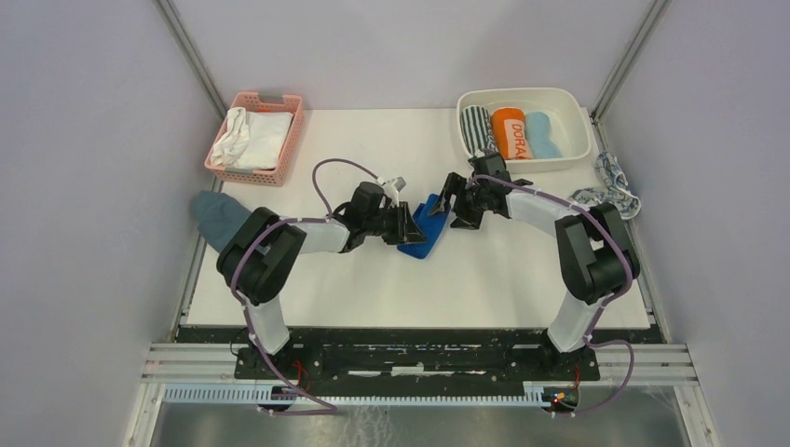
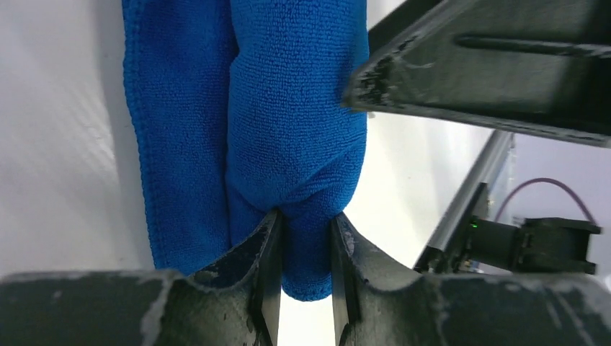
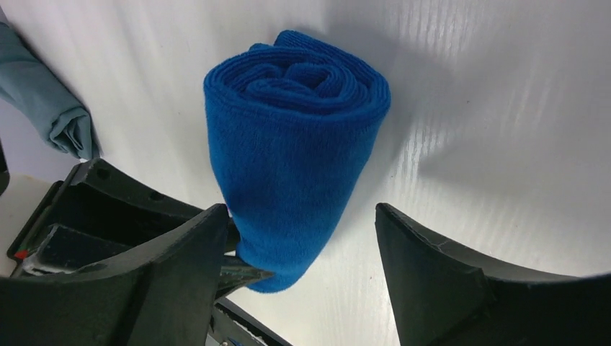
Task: Roll the towels
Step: Roll the towel at the center of the board.
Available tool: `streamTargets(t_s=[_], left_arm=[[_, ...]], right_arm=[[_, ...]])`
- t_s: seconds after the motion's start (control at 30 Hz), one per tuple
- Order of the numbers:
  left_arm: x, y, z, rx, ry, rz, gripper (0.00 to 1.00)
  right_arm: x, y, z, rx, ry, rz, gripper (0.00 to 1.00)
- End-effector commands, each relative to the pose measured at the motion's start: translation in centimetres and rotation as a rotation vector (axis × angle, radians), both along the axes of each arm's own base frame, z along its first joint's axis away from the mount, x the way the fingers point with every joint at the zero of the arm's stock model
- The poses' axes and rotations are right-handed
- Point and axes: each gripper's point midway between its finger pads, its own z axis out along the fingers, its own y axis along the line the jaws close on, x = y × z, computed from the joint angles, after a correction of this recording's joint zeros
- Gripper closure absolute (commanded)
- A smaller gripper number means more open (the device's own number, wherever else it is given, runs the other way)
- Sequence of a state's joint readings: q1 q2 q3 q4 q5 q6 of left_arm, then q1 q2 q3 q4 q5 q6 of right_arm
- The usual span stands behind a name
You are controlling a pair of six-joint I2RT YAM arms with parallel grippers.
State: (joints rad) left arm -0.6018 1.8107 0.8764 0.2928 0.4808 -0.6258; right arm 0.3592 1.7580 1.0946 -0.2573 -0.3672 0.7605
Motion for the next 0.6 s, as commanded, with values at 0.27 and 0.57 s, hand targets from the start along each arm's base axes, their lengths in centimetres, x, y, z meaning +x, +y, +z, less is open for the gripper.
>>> streamTargets(t_s=[0.27, 0.57], left_arm=[[-3.5, 1.6, -3.5, -0.103, 0.368, 0.051, 0.63], [-2.2, 4.3, -2.4, 0.164, 0.164, 0.141, 0.43]], right_arm=[[1.3, 2.1, -3.4, 0.11, 0.052, -0.028, 0.31], [-0.7, -0.9, -5.5, -0.182, 0.132, -0.024, 0.55]])
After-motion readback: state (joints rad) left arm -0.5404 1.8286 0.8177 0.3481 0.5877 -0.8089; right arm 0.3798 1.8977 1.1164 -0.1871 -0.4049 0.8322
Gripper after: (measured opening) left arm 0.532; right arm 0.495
